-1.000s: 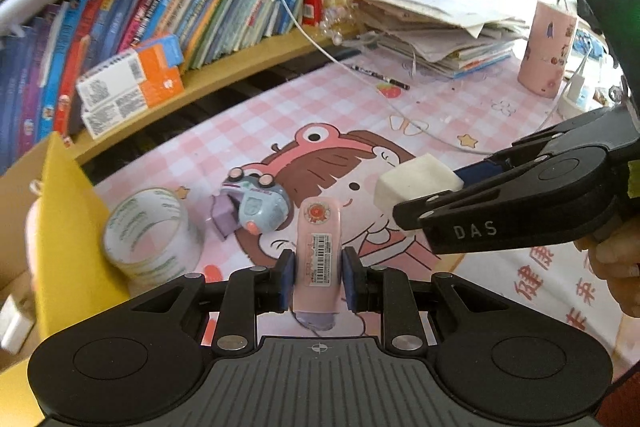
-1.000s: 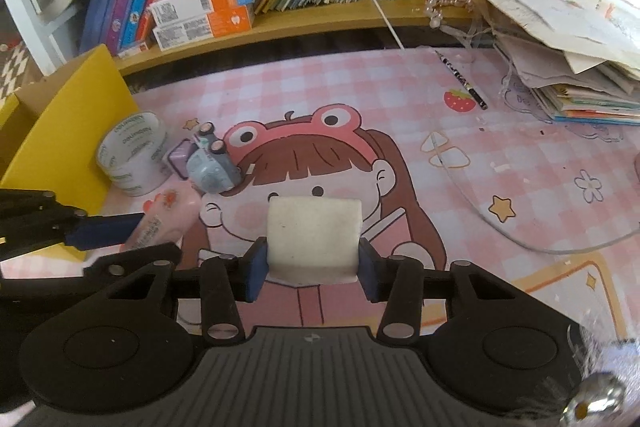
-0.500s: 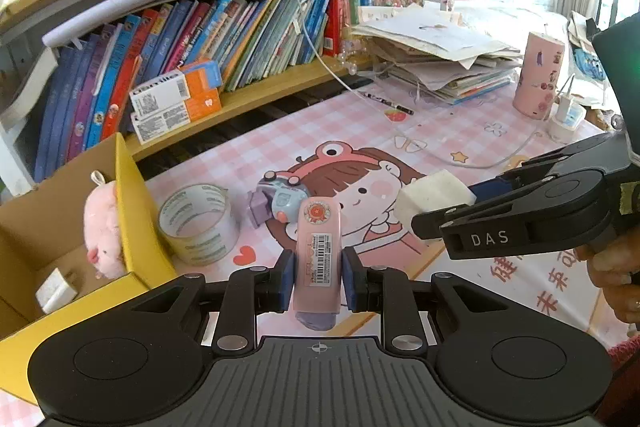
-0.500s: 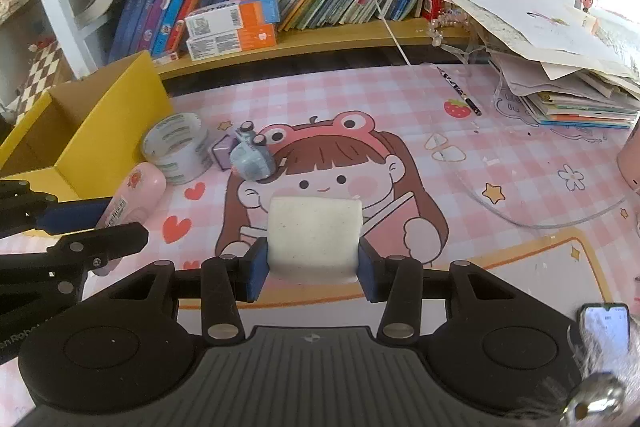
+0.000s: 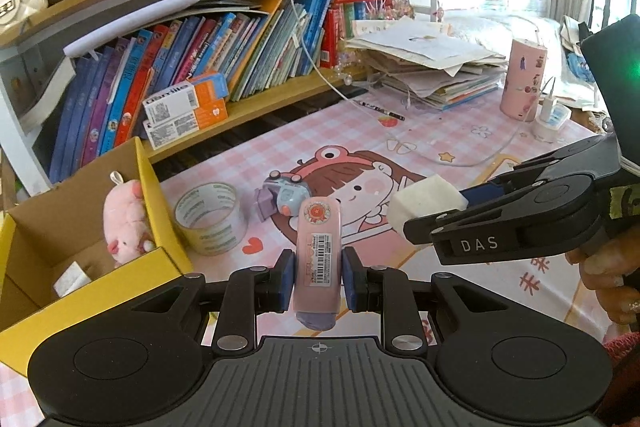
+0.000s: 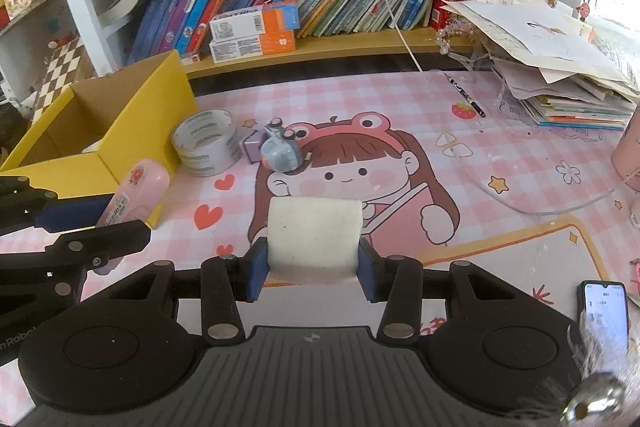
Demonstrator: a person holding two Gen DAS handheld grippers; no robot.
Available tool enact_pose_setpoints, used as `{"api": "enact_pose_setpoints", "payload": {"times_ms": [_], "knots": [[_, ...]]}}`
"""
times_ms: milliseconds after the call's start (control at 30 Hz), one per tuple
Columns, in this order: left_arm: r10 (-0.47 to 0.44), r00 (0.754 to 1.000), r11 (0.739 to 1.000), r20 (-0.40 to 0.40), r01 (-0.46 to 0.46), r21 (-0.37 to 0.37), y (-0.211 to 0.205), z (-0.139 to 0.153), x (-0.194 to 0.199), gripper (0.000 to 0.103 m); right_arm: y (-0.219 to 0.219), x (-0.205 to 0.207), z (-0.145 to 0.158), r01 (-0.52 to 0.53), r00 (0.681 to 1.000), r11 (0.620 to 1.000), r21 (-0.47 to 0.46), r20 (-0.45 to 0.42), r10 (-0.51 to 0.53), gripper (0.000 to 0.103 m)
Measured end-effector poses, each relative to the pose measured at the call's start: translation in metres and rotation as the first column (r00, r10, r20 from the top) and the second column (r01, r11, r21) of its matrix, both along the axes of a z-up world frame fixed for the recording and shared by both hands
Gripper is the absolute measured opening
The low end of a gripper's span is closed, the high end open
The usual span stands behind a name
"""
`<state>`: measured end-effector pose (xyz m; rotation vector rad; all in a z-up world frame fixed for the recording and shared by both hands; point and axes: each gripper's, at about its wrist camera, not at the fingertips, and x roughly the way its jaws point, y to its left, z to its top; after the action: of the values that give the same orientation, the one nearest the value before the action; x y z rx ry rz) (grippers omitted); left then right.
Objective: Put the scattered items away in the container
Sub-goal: 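Lift and carry the highlighter with the left gripper while the right carries the cube toward the box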
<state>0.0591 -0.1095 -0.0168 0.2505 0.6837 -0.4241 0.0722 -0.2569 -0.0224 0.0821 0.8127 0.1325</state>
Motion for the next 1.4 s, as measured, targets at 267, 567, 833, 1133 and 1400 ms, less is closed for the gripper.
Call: {"api": "enact_pose_setpoints", "payload": {"times_ms": [267,567,833,1133,1400], "knots": [[-0.001,1.000,1.000,0.022,0.001,-0.016,0.020,0.008,-0.015,0.023,0.020,-0.015,0.009,0.002,1.000,1.000,-0.013,0.020,-0.002,0.043],[0.007,0.998,0.999,0.062,-0.004,-0.036,0.047,0.020,-0.029,0.023,0.048,-0.030,0.018,0.001,0.999,1.000,-0.030,0.046,0.000,0.043],[0.021,0.996,0.999,0.084,-0.017,-0.045,0.072,0.026,-0.038,0.023,0.072,-0.037,0.023,0.000,0.998,0.999,-0.039,0.067,0.003,0.043],[0.056,0.994,0.996,0.096,-0.048,-0.076,0.100,0.031,-0.043,0.023,0.100,-0.040,0.029,-0.030,0.996,0.998,-0.059,0.083,0.035,0.043],[0.097,0.989,0.990,0.114,-0.084,-0.113,0.120,0.034,-0.045,0.023,0.121,-0.040,0.032,-0.071,0.993,0.993,-0.090,0.088,0.079,0.043]]}}
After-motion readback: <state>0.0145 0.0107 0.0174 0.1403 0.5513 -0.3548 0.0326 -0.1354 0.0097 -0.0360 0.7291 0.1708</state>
